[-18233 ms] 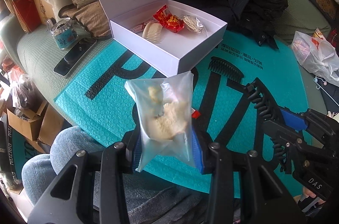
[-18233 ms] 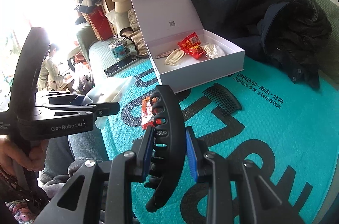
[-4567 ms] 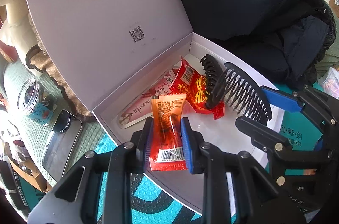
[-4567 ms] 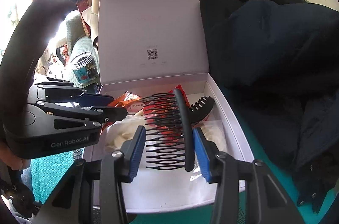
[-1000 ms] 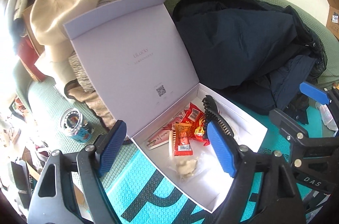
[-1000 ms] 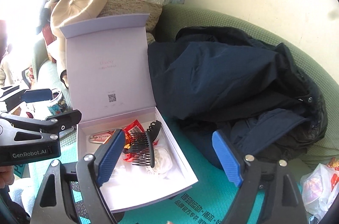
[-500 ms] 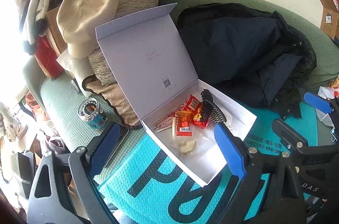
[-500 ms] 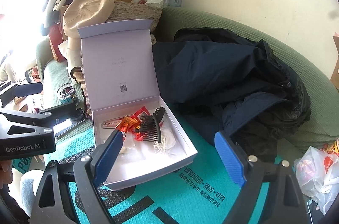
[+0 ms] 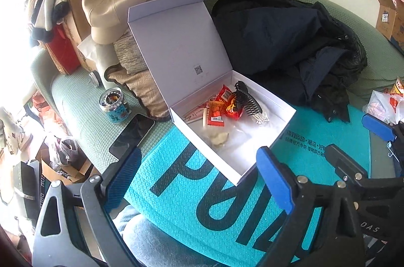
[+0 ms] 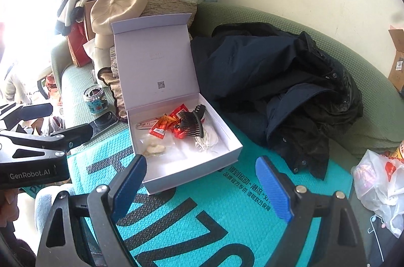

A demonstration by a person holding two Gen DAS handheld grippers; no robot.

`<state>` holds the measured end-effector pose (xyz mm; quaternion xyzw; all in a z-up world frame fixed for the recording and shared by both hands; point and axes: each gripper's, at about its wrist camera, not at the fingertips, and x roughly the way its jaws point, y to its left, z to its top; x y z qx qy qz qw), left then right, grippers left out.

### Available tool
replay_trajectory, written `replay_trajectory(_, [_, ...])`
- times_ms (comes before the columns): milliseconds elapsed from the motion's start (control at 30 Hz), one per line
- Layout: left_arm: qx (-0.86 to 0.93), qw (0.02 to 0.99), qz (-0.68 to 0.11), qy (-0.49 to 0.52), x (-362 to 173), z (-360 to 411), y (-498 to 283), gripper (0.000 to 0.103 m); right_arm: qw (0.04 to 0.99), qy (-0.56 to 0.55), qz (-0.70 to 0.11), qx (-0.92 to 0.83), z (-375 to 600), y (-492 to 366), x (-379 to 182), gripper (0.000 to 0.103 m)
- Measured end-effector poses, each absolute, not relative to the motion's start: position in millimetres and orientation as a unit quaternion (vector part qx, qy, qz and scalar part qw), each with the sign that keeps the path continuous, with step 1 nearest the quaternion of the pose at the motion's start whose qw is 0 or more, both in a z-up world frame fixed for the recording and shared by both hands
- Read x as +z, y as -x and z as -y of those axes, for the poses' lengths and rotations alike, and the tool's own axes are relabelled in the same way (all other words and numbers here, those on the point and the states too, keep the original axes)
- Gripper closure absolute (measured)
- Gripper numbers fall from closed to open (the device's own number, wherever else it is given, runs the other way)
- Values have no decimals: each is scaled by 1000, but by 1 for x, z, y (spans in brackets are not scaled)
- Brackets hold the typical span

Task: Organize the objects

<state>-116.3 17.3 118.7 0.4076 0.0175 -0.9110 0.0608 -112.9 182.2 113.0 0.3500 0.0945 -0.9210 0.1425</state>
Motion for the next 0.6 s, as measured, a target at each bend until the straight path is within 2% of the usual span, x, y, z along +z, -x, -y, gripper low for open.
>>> replay_trajectory(600, [-899, 60, -24, -432, 97, -25, 71, 11, 142, -390, -82, -906, -188, 86, 81, 14])
